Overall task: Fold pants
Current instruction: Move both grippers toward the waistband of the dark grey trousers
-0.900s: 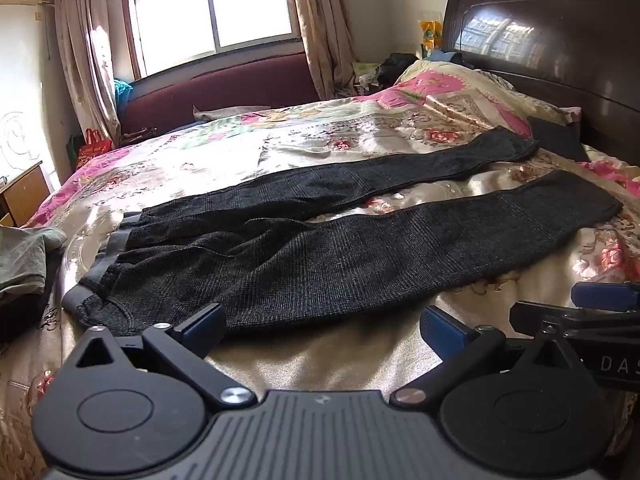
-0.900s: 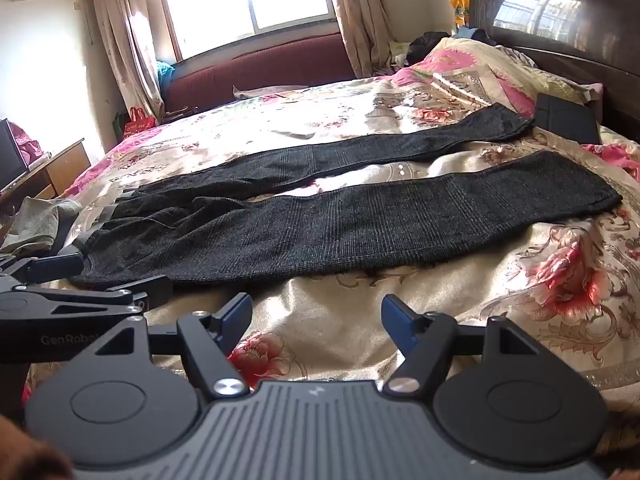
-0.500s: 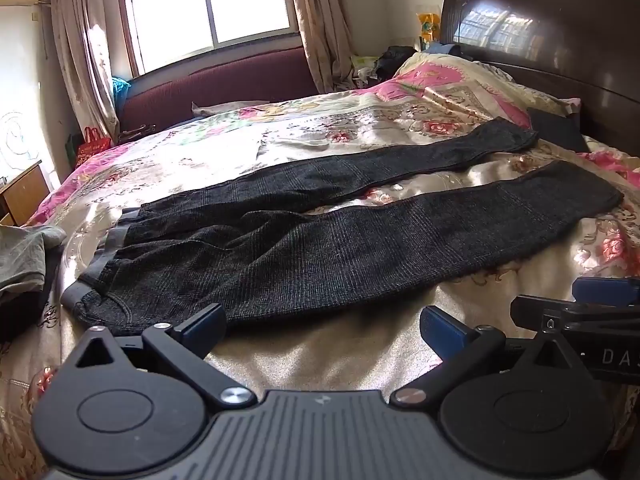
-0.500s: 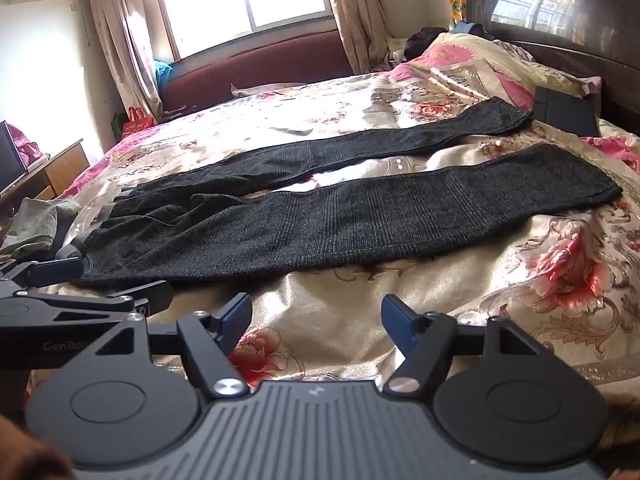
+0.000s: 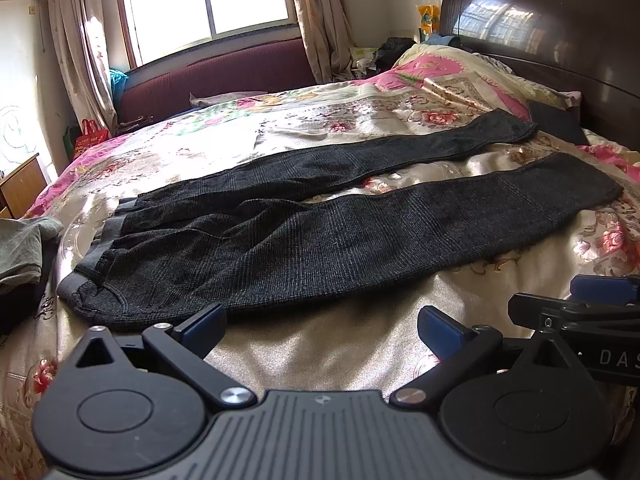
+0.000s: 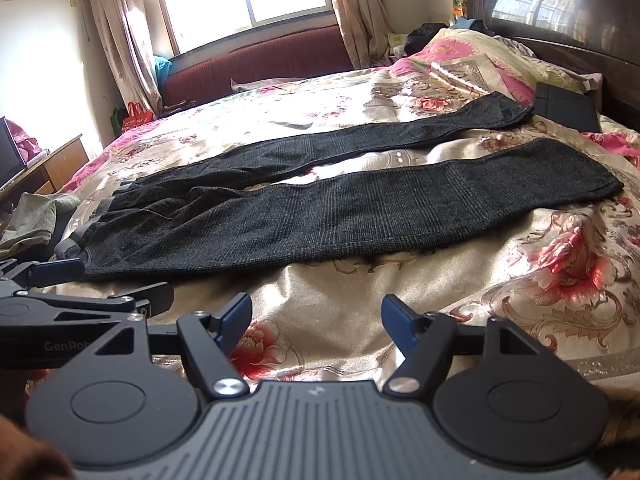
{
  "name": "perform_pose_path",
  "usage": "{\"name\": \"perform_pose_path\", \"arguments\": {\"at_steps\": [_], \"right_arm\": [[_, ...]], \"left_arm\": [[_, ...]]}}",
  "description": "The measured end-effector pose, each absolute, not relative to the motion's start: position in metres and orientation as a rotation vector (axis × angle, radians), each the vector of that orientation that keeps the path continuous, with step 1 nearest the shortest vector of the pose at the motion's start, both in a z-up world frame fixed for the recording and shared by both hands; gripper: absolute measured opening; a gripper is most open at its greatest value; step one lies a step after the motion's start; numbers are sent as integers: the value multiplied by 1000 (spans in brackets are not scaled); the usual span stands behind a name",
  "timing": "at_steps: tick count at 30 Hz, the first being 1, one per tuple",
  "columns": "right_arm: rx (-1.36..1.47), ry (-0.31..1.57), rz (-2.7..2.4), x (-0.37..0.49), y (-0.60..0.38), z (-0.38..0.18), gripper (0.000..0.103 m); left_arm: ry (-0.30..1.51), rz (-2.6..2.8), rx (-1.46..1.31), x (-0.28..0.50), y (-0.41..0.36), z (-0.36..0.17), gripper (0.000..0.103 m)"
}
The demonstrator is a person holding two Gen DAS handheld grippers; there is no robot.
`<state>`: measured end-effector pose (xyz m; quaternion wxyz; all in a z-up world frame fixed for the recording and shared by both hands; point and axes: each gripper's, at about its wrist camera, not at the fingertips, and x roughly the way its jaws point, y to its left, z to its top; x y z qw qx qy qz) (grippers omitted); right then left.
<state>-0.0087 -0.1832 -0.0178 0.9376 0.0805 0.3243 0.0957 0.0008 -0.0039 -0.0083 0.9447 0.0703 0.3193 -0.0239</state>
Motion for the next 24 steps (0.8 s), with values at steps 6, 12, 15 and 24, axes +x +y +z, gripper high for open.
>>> {"name": "perform_pose_path", "arguments": {"at_steps": [6,12,15,24], "right_arm": [[177,661,183,-11,-188,-20,72],[209,655,183,-11,-195,-21,72],[227,653,181,-11,-199,-21,72],[248,651,168,-12,-206,-21,72]], "left_arm": [[650,-62,141,1,-8,-9,103],[646,-66,175,4,-18,-6,103],[643,-69,191,5,-22,-5,103],[638,-83,208,7,-29,-3,103]]}}
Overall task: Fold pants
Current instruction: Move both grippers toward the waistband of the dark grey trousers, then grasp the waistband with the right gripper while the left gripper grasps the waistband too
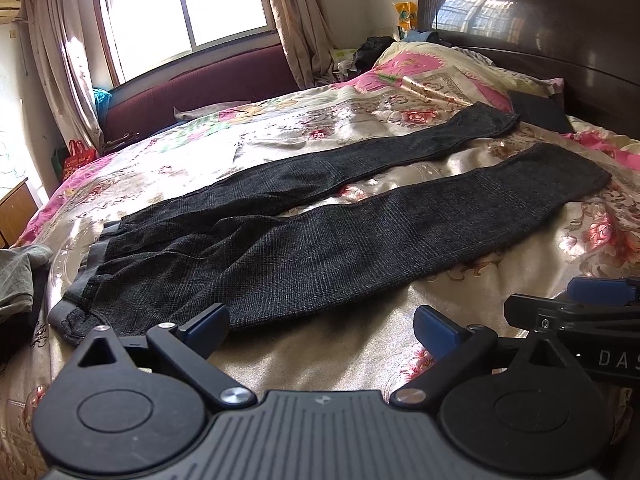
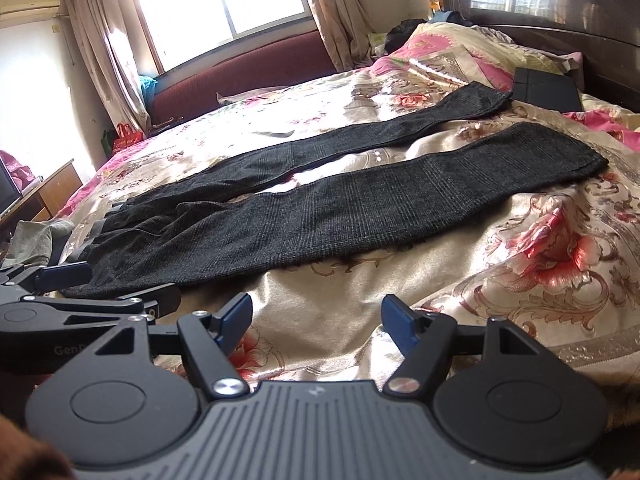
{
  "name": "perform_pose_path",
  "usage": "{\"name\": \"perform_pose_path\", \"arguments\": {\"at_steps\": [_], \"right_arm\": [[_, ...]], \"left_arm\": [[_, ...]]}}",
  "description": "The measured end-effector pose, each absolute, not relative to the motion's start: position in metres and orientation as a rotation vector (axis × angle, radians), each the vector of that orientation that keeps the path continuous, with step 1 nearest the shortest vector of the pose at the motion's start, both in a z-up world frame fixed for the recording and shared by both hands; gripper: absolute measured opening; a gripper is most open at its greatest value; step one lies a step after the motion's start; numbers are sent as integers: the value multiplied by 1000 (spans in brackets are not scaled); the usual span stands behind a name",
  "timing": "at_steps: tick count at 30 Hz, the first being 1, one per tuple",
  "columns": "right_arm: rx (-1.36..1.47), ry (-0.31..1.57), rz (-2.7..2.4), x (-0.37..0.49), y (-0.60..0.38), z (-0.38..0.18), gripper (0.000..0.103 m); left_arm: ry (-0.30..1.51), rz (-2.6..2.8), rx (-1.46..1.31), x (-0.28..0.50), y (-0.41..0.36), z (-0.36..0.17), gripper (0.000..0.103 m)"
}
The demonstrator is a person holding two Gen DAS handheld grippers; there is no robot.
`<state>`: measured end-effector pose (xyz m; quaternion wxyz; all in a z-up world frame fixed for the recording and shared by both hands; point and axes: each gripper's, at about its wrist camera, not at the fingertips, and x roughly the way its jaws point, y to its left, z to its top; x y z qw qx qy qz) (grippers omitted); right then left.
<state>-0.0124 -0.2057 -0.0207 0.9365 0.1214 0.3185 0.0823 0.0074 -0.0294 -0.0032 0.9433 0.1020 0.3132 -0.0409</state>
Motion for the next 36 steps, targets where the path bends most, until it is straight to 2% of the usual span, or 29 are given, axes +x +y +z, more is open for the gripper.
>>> {"name": "perform_pose_path", "arguments": {"at_steps": [24,36], "right_arm": [[217,646,222,-5,-199,-16,72],[63,652,371,60,-154,4,72]], "left_arm": [[625,-92,239,12,-28,-1,103],[569,-125,237,55,21,5,103]]}}
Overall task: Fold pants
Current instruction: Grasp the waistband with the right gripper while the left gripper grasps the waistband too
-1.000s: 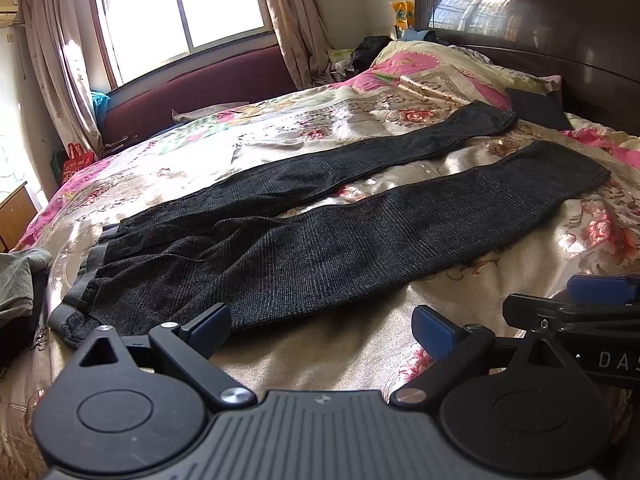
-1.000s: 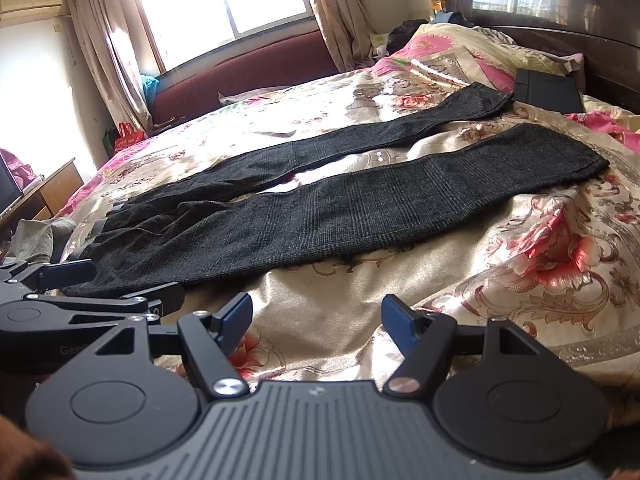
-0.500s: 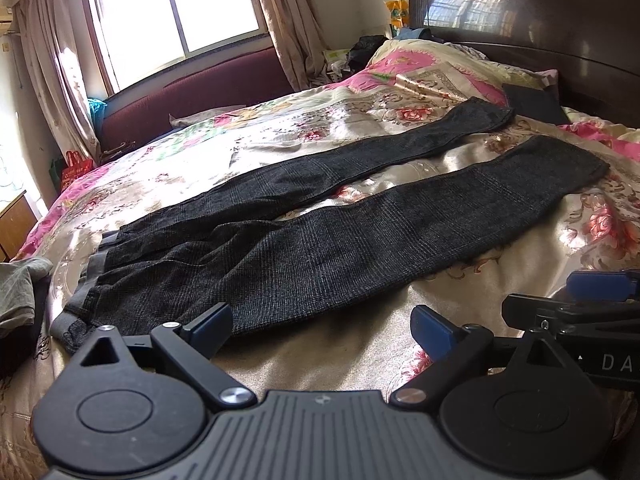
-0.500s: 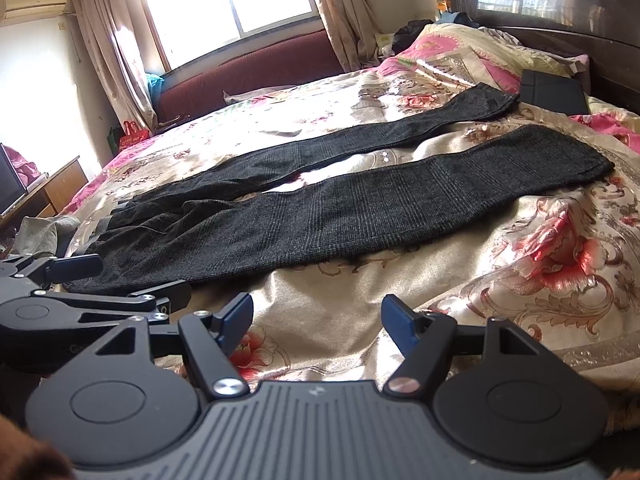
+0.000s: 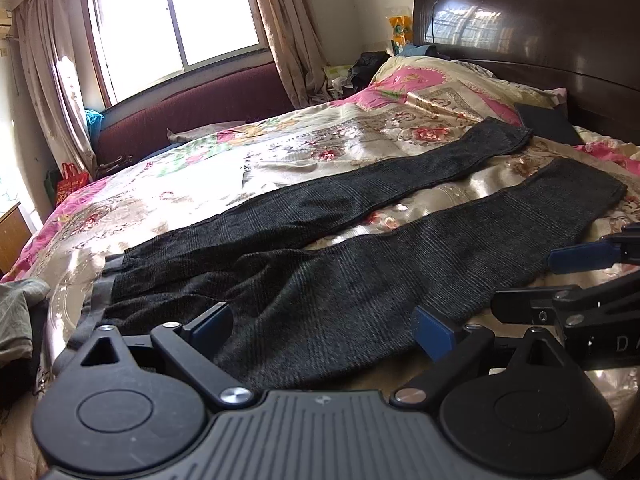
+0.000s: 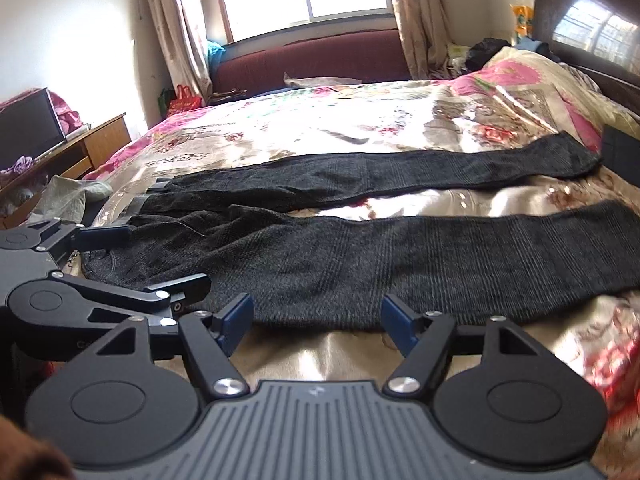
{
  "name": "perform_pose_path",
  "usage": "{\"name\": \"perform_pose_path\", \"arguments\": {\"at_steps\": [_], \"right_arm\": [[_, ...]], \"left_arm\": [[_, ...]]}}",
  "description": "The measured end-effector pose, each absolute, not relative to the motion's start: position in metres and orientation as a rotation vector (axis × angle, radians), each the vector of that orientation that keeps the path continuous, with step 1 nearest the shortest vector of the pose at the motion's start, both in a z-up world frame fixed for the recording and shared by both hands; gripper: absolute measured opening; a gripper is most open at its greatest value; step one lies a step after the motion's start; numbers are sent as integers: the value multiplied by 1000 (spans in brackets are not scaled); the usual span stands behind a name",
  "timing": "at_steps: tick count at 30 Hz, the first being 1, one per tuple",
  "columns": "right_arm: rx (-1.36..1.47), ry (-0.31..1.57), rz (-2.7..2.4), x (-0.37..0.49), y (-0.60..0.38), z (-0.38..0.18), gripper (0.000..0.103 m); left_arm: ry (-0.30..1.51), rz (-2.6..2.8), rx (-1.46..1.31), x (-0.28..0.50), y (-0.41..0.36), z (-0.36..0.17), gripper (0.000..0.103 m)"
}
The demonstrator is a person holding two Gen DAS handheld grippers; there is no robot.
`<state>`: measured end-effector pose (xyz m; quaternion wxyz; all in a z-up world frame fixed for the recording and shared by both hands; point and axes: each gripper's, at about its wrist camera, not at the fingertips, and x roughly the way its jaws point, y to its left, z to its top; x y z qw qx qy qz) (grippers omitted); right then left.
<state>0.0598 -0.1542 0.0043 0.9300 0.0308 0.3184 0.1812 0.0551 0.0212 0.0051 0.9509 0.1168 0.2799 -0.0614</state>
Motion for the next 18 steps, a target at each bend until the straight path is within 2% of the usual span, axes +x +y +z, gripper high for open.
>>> {"name": "perform_pose_path", "arguments": {"at_steps": [9,14,18], "right_arm": [[-130,738,600,196,-68,2,71],[-233,767,698,255,-18,-1,58],[-311,809,765,292,11,2,57]], "left_arm": [[557,-84,214,155,117,10,103],[560,-14,247,196,167,15,103],[609,13,287,225,197,16,103]]}}
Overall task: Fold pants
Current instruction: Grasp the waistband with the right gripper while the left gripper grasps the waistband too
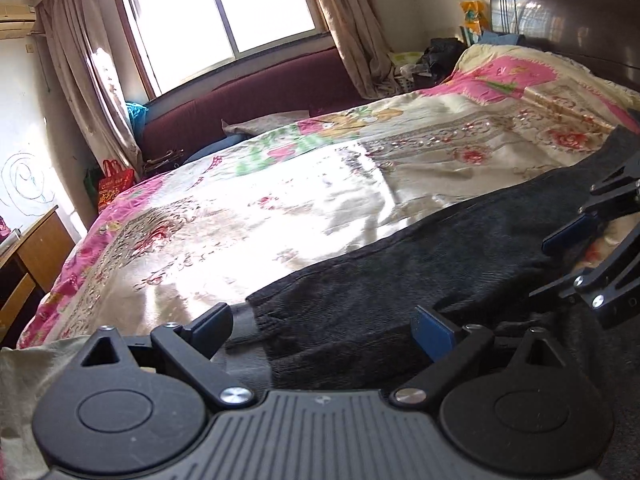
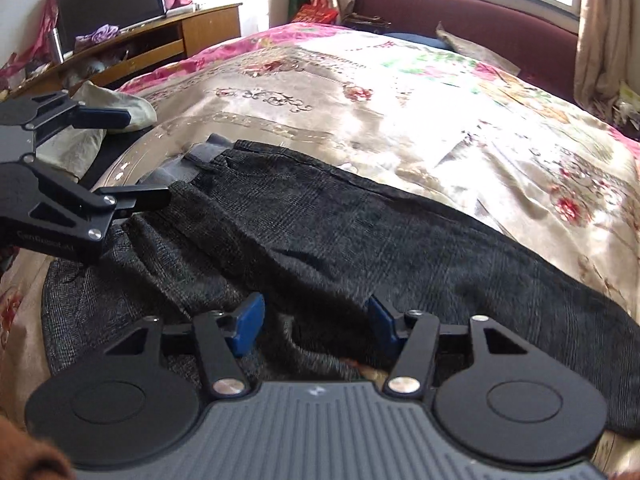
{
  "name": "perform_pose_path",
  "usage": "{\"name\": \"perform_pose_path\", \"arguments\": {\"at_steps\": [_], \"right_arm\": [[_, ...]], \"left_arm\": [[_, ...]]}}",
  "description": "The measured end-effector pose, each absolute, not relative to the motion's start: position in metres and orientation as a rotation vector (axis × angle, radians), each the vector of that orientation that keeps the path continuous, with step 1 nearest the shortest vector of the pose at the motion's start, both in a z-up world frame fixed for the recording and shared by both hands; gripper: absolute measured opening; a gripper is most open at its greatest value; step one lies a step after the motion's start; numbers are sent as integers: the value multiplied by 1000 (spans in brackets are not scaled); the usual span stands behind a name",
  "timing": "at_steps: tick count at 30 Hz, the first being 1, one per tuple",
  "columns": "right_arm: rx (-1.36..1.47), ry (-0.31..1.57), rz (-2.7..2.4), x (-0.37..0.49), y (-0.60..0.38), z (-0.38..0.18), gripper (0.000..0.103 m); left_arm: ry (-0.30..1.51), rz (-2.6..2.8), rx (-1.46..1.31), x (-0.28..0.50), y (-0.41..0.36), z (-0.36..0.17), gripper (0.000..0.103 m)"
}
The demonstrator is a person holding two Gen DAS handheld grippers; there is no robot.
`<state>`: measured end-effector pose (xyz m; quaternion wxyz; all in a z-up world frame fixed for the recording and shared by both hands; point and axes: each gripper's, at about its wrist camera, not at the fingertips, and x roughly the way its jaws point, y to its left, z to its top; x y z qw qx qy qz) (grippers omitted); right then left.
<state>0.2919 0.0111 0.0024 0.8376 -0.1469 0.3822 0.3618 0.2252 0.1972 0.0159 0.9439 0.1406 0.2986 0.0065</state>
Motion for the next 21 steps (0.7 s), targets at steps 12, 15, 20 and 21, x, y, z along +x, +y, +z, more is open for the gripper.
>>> {"name": "perform_pose_path", "arguments": {"at_steps": [12,15,20,21], "right_arm": [[-541,870,809,413,79,-11,57],[-604,894,829,439,86,-20,57],[-662,960,894,471,92,-37,57],[-669,974,907,475,93,-41,57]], "left_arm": [[764,-141,407,331,267,-10,101],[813,-181,390,357,279,-20,91],[922,-249,375,390,290,-42,81],[931,-262,375,392,292,-45,81]]}}
